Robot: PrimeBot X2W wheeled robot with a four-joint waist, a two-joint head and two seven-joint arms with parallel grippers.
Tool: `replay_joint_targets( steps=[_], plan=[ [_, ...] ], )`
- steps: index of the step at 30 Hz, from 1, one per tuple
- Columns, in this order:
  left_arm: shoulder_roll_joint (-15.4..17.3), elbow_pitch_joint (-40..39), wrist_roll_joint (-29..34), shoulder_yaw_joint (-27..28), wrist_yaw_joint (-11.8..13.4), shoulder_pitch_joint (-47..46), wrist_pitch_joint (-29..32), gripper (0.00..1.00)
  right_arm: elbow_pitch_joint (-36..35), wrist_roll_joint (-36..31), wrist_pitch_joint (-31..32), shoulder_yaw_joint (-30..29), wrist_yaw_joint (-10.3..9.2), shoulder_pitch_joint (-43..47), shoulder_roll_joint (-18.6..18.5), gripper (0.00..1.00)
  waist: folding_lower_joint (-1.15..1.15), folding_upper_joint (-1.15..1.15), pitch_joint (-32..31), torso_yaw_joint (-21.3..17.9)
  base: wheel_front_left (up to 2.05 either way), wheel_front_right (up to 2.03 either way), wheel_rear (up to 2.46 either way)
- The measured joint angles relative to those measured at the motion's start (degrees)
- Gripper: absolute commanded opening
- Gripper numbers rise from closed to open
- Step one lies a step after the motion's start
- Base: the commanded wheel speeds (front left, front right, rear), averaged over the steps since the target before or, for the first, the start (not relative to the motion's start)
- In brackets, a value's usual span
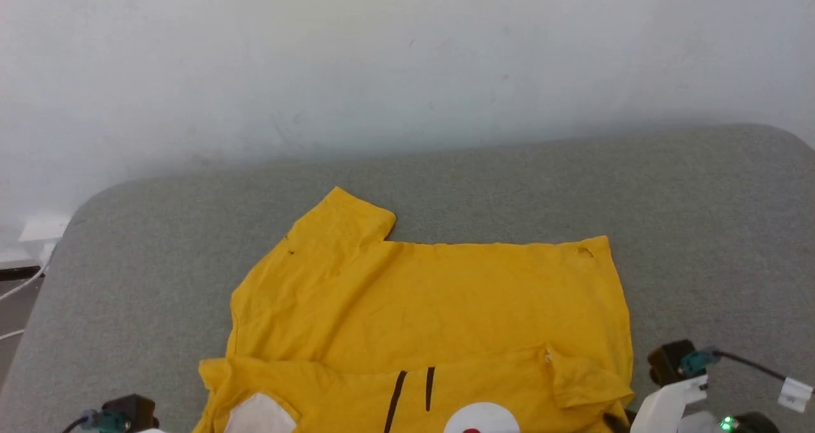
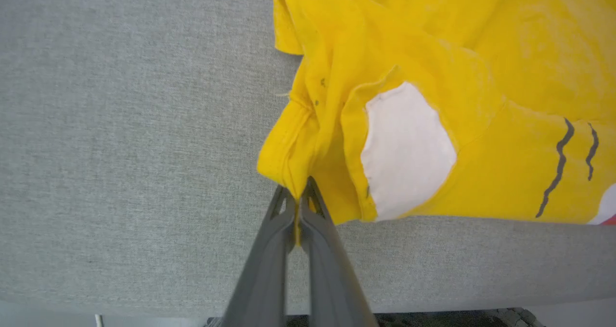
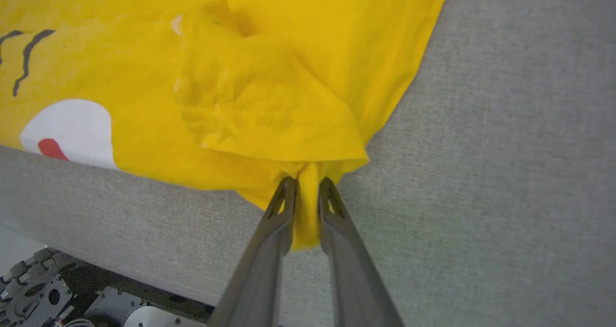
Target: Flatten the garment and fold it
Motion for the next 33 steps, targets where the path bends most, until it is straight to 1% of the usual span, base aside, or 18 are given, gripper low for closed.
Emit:
replay_joint_targets(
  steps=[2,6,12,15,19,23,29,33],
  plan=[
    [-0.9,1.71,-0.48,-0.07,-0.01,-0.01,-0.71,1.0,0.04,-0.71,-1.12,-0.04,0.0,1.11,0.92,1.0,0.0,0.0,0.29,0.0,0.0,0.0,0.0],
    [-1.41,3.48,-0.44,0.21,-0.11,-0.66,-3.08,1.0,-1.21,-1.63,-6.36,-0.91,0.0,2.34,2.32,1.0,0.0,0.0,0.67,-0.22,0.0,0.0,0.0],
    [-1.22,3.32,0.81,1.76,-0.73,-5.39,-7.6,1.0,-6.72,-4.89,-18.24,-6.5,0.0,3.2,4.55,1.0,0.0,0.0,1.23,-1.13,0.0,0.0,0.0],
    [-1.16,3.3,2.04,2.27,-1.14,-9.61,-10.01,1.0,-10.39,-7.1,-22.32,-9.13,0.0,3.22,6.19,1.0,0.01,0.0,2.09,-1.6,0.0,0.0,0.0],
    [-1.37,4.08,3.59,2.43,-1.15,-15.72,-12.8,1.0,-15.57,-9.33,-25.85,-10.84,0.0,2.83,8.35,1.0,0.01,0.0,3.92,-2.62,0.0,0.0,0.0],
    [-1.03,6.88,5.48,2.71,-1.41,-23.18,-14.62,1.0,-20.11,-10.8,-28.14,-11.18,0.0,0.7,10.13,1.0,0.01,0.0,6.72,-3.91,0.0,0.0,0.0],
    [-0.46,11.46,7.82,0.54,-3.63,-37.21,-14.4,1.0,-24.65,-12.45,-29.72,-11.36,0.0,-1.97,11.84,1.0,0.02,0.0,11.99,-6.11,0.0,0.0,0.0],
    [-0.81,15.61,9.03,-2.07,-6.08,-46.74,-12.54,1.0,-25.96,-12.83,-30.26,-11.2,0.0,-3.64,12.47,1.0,0.02,0.0,15.57,-7.73,0.0,0.0,0.0]
  ],
)
